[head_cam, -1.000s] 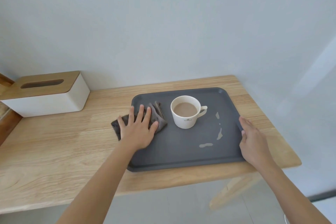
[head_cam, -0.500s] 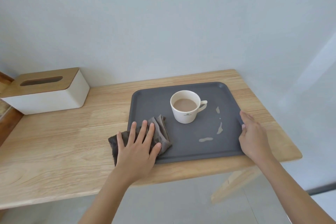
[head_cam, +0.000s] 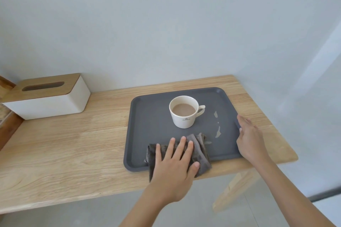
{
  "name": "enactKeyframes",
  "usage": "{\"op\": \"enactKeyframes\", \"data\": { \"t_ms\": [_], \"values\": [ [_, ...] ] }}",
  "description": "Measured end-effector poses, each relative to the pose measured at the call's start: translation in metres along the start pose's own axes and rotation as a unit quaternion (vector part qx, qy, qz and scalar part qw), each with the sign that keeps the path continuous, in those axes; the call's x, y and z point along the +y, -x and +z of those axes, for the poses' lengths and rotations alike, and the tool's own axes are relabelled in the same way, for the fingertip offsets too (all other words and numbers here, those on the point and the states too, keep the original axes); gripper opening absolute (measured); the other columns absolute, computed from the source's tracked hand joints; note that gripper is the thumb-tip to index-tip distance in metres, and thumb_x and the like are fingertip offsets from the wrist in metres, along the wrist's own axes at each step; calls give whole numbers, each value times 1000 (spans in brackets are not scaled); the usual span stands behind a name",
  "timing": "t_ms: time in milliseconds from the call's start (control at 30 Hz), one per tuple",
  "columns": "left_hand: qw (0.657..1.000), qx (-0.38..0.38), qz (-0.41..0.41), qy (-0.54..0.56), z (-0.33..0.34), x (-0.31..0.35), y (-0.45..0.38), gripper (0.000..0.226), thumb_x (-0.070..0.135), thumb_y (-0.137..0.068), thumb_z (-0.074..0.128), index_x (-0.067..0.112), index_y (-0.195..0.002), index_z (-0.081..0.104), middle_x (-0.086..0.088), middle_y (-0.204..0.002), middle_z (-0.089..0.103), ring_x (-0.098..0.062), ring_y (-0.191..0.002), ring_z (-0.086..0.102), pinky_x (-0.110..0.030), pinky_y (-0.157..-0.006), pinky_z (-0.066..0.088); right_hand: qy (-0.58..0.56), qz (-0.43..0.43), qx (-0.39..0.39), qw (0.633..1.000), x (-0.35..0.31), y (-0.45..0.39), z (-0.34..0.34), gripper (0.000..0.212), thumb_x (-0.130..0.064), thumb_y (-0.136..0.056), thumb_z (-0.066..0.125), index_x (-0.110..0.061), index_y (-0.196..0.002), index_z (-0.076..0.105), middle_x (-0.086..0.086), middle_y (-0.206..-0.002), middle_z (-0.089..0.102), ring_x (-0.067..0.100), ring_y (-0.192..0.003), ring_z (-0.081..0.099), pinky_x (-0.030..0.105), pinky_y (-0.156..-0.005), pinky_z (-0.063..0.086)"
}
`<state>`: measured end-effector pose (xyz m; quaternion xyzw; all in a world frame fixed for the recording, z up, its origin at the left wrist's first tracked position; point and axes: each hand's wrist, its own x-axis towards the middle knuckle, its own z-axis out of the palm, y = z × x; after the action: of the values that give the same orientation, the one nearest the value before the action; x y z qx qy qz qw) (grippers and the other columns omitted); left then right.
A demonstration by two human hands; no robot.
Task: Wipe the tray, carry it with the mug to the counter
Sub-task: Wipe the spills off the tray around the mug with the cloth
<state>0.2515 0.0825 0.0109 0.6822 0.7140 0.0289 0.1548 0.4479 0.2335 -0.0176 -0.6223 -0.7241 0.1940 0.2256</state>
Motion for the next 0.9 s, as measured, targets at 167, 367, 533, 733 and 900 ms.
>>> {"op": "enactKeyframes", "data": {
  "t_ms": [167,367,533,733,900],
  "values": [
    [1000,-5,17,7,7,40,-27,88,58,-71,-16,25,-152,-2,4,-161,-10,-25,-148,-13,-56,-112,-15,-6,-10,-23,1000,0,2,-7,53,6,-95,32,-5,-147,29,12,-154,33,26,-147,20,43,-120,19],
    [993,-9,-17,114,6,76,-55,71,55,-93,-1,17,-151,10,-5,-162,-9,-25,-147,-15,-60,-110,-15,-174,34,-77,981,-3,4,-34,44,-11,-100,33,-16,-143,40,4,-152,38,18,-142,30,33,-113,25],
    [935,199,26,293,-12,46,-30,48,25,-100,33,29,-148,27,15,-160,4,-1,-146,-9,-44,-117,-11,-92,-97,47,990,-41,33,-37,40,-20,-102,31,-20,-138,46,3,-156,30,20,-149,9,47,-120,15],
    [926,231,-272,125,-4,-62,-26,78,62,-91,8,14,-152,5,-15,-160,-9,-28,-146,-18,-58,-116,-4,177,-161,-102,965,-65,61,11,92,-75,-75,-15,-36,-148,24,0,-163,7,27,-148,-13,52,-117,-13],
    [946,153,-284,9,7,-73,-28,112,86,-70,0,7,-150,-3,-28,-157,-4,-40,-145,-11,-56,-115,-1,256,-86,-53,961,-54,53,14,82,-77,-81,9,-32,-139,46,5,-155,34,44,-145,12,59,-109,-4]
  ]
}}
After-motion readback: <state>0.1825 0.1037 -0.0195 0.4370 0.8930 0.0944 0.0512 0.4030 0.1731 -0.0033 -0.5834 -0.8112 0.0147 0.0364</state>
